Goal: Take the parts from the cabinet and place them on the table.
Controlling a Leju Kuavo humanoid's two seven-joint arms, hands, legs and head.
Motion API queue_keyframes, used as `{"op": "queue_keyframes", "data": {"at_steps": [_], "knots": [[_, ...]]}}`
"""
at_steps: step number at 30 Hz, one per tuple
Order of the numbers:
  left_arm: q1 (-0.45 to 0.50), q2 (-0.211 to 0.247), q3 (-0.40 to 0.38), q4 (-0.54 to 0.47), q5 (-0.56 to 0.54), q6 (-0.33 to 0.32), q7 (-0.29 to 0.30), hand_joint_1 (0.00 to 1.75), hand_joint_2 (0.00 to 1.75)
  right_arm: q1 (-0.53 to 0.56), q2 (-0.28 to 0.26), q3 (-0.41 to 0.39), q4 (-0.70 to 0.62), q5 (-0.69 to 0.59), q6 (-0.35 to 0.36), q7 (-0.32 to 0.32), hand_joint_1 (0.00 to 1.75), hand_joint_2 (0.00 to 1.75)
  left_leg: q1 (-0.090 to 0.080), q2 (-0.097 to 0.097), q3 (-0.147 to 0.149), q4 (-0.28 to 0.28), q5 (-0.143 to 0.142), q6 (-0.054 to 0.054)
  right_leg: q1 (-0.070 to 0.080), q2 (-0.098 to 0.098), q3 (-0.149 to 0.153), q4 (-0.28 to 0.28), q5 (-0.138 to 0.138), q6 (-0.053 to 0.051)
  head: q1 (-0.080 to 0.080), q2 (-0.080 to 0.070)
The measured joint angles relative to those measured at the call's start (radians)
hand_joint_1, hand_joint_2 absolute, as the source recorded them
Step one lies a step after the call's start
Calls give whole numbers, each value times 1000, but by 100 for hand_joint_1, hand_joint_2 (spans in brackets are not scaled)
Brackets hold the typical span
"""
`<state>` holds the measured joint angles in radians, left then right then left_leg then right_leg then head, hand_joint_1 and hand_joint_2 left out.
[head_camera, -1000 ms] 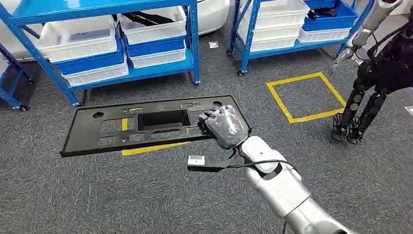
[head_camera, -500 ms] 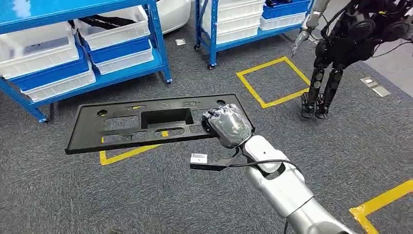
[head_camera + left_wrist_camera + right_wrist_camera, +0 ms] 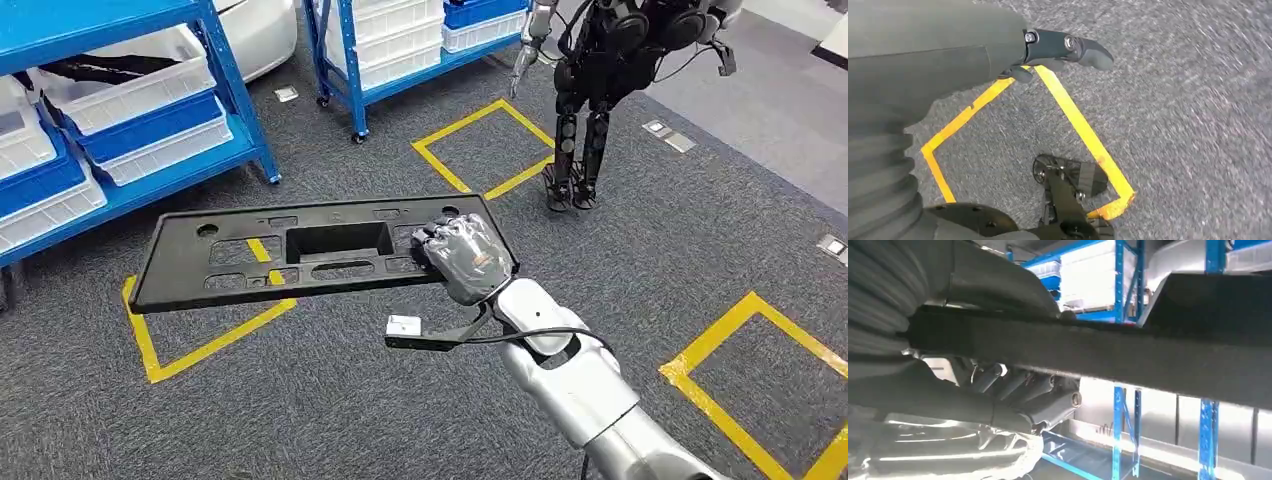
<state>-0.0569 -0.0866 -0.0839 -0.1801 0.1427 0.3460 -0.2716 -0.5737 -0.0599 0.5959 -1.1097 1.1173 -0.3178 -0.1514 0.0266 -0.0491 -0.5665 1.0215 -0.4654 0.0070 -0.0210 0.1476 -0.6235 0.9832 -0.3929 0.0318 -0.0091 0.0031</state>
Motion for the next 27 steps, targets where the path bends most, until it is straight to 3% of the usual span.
{"op": "queue_keyframes", "data": {"at_steps": [1, 2, 3, 5, 6, 7, 9, 10, 11, 12, 13, 15, 16, 17, 18, 19, 20, 21, 22, 23, 24, 25, 26, 27], "knots": [[-1, -2, 0, 0, 2, 1, 0, 0, 175, 0, -2, 0, 0, 0, 0, 0, 175, 175, 10, 16, 2, -14, 11, 14, 1, -27, -10, 10, -4, 0, 1, 0], [-2, -2, 0, -1, 2, 3, -2, 0, 175, -4, -3, 0, 1, 0, 0, 0, 175, 175, 2, 24, 3, -20, 16, 23, 9, -89, -29, 38, -25, -6, 2, 0], [-2, -2, 0, -1, 3, 5, -4, 0, 175, -7, -1, 0, 3, 0, 0, 0, 175, 175, 0, 38, -1, -21, 18, 28, 8, -119, -60, 106, -60, -16, 7, 0], [2, -2, 0, 0, 3, 9, -5, 0, 175, -10, 1, 1, 6, 0, 0, 0, 175, 175, -5, 68, -6, -20, 19, 29, 7, -134, -138, 275, -124, -24, 7, 0], [3, -2, 0, 0, 3, 10, -6, 0, 175, -9, 1, 1, 9, -1, 0, 0, 175, 175, -6, 82, -7, -20, 19, 29, 7, -135, -161, 333, -139, -21, 8, 0], [3, -2, 0, 0, 3, 10, -6, 0, 175, -9, 0, 1, 13, -1, 0, 0, 175, 175, -7, 94, -8, -20, 19, 29, 6, -136, -159, 335, -135, -15, 8, 0], [2, -3, 0, 0, 3, 10, -7, 0, 175, -10, -2, 1, 18, -1, 0, -3, 175, 175, -8, 118, -7, -20, 19, 28, 4, -149, -77, 205, -91, 2, 8, 0], [1, -4, 0, -1, 3, 10, -7, 0, 175, -12, -3, 0, 19, -1, 0, -3, 175, 175, -8, 130, -6, -19, 18, 26, 4, -180, -16, 101, -65, 7, 8, 0], [1, -4, 0, -1, 3, 10, -6, 0, 175, -15, -3, 0, 19, -1, 0, -3, 175, 175, -14, 137, -3, -18, 17, 22, 6, -247, 28, 32, -55, 3, 9, 0], [2, -5, 0, 0, 3, 10, -6, 0, 175, -22, 1, 1, 19, -2, 0, -4, 175, 175, -24, 149, -8, -11, 11, 14, 22, -252, 46, -2, -54, -1, 16, 0], [2, -5, 0, 0, 3, 10, -6, 0, 175, -24, 4, 0, 19, -3, -1, -4, 175, 175, -26, 161, -6, -15, 14, 8, 16, -231, 41, 0, -49, -8, 5, 0], [2, -5, 0, 0, 2, 10, -6, 0, 175, -20, 1, 0, 20, -5, -1, -4, 175, 175, -23, 187, -1, -16, 14, 5, 17, -204, 34, 0, -45, -15, 5, 0], [1, -5, 0, -1, 2, 10, -6, 0, 175, -18, 0, 0, 21, -5, -2, -4, 175, 175, -16, 179, -3, -12, 7, -5, 2, -193, 38, -5, -38, -26, 6, 0], [0, -4, 0, -1, 1, 10, -7, 0, 175, -18, -1, 0, 21, -4, -3, -4, 175, 175, -9, 114, -10, 12, -14, -14, -1, -178, 40, -7, -35, -30, 5, 0], [1, -4, 0, -1, 1, 10, -7, 0, 175, -17, 0, 0, 22, -3, -3, -4, 175, 175, -9, 71, -30, 65, -52, -14, -1, -168, 40, -7, -32, -37, 5, 0], [3, -4, 0, 0, 1, 10, -7, 0, 175, -16, 3, 2, 22, -3, -3, -4, 175, 175, -9, 52, -66, 149, -99, -15, 0, -155, 40, -7, -33, -38, 2, 0], [5, -4, 0, 0, 1, 10, -7, 0, 175, -12, 4, 2, 22, -3, -3, -4, 175, 175, -9, 45, -112, 250, -144, -15, 2, -139, 39, -7, -32, -39, 3, 0], [6, -4, 0, 0, 1, 10, -7, 0, 175, -8, 5, 2, 22, -3, -3, -3, 175, 175, -9, 45, -146, 319, -165, -14, 3, -126, 39, -6, -30, -41, 2, 0], [6, -4, 0, 0, 1, 10, -7, 0, 175, -4, 5, 2, 22, -3, -3, -2, 175, 175, -9, 45, -162, 345, -162, -13, 4, -112, 40, -6, -30, -41, 3, 0], [6, -4, 0, 0, 1, 10, -7, 0, 175, 0, 3, 2, 22, -3, -3, -2, 175, 175, -7, 45, -154, 320, -134, -11, 3, -97, 41, -5, -30, -41, 2, 0], [6, -3, 0, 0, 1, 10, -7, 0, 175, 1, 2, 2, 22, -1, -3, 0, 175, 175, -6, 44, -126, 257, -91, -9, 3, -83, 42, -4, -30, -41, 2, 0], [6, -3, 0, 0, 1, 10, -7, 0, 175, 1, 1, 2, 22, 0, -3, 0, 175, 175, -4, 35, -79, 155, -35, -5, 2, -67, 45, -2, -31, -41, 2, 0], [6, -2, 0, 0, 1, 10, -7, 0, 175, 1, 1, 2, 22, 0, -3, 1, 175, 175, -2, 4, -39, 67, 8, -1, 2, -54, 45, -1, -31, -40, 2, 0], [7, 0, 0, 1, 1, 10, -7, 0, 175, 0, 2, 1, 22, 0, -2, 3, 175, 175, 1, -43, -19, 24, 12, 3, 10, -44, 41, 3, -31, -38, 3, 0]]}}
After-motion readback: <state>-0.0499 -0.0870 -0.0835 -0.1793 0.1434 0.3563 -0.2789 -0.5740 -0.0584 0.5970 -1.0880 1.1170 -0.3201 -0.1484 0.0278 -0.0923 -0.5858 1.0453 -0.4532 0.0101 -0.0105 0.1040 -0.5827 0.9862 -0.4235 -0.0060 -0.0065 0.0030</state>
